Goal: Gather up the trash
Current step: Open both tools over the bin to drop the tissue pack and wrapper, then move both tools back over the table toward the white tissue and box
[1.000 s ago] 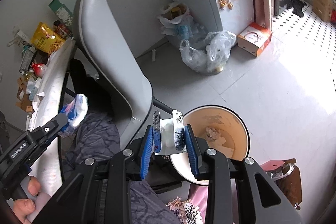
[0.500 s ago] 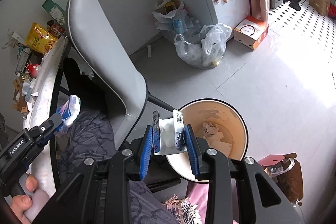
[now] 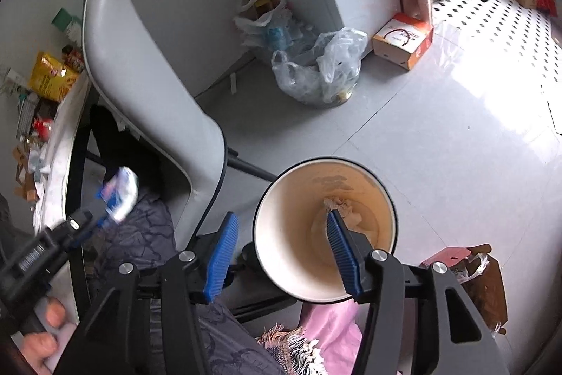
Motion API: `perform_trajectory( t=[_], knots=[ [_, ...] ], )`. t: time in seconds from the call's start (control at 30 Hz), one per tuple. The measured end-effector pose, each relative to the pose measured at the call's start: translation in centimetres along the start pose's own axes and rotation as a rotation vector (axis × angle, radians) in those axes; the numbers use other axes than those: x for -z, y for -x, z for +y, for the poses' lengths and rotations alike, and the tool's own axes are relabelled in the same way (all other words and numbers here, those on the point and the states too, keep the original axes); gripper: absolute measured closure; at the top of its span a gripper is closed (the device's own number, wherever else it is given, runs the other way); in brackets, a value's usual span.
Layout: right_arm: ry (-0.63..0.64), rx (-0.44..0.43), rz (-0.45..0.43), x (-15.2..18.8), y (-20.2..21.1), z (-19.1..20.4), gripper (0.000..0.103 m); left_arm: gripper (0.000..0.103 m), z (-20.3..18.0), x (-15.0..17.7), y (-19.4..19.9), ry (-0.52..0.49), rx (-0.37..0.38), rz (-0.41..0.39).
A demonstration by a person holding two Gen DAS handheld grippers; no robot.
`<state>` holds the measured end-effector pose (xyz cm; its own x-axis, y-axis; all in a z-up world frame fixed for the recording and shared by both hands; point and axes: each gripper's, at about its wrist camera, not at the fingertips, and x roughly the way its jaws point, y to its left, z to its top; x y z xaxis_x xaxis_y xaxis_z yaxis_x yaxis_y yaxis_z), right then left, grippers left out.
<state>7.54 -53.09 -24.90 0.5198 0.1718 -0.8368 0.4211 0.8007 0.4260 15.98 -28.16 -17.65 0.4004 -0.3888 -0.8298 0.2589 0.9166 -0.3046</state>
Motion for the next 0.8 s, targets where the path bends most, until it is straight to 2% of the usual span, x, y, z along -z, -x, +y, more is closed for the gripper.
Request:
perform_trajectory(
  t=[0.23, 0.4, 0.47, 0.5, 0.53, 0.63, 0.8],
  knots=[
    [-0.037, 0.044, -0.058, -0.7, 2.8, -2.3, 0.049, 0.073, -2.1, 0.9, -3.3, -0.039, 0.025, 0.074],
    [-0.060, 0.064, -0.063, -0.8, 3.8, -4.1, 0.049, 0.070, -4.7, 1.8, -4.9, -0.070, 0.024, 0.100],
    [-0.057, 0.073, -0.062, -0.6, 3.9, -4.4, 0.048, 0.060, -5.6, 2.2, -5.6, -0.085, 0.011, 0.105],
    [-0.055, 0.075, -0.066, -0.4, 4.0, -4.5, 0.048, 0.037, -6.0, 2.3, -6.0, -0.087, 0.016, 0.115],
    [-0.055, 0.075, -0.072, -0.2, 4.1, -4.6, 0.048, 0.023, -6.3, 2.4, -6.3, -0.083, 0.034, 0.120],
    [-0.073, 0.080, -0.085, 0.3, 4.5, -5.2, 0.048, 0.011, -6.5, 3.0, -6.0, -0.083, 0.059, 0.094],
    [-0.092, 0.089, -0.073, 0.4, 4.6, -5.6, 0.048, 0.010, -6.0, 3.3, -6.0, -0.061, 0.096, 0.107]
  ],
)
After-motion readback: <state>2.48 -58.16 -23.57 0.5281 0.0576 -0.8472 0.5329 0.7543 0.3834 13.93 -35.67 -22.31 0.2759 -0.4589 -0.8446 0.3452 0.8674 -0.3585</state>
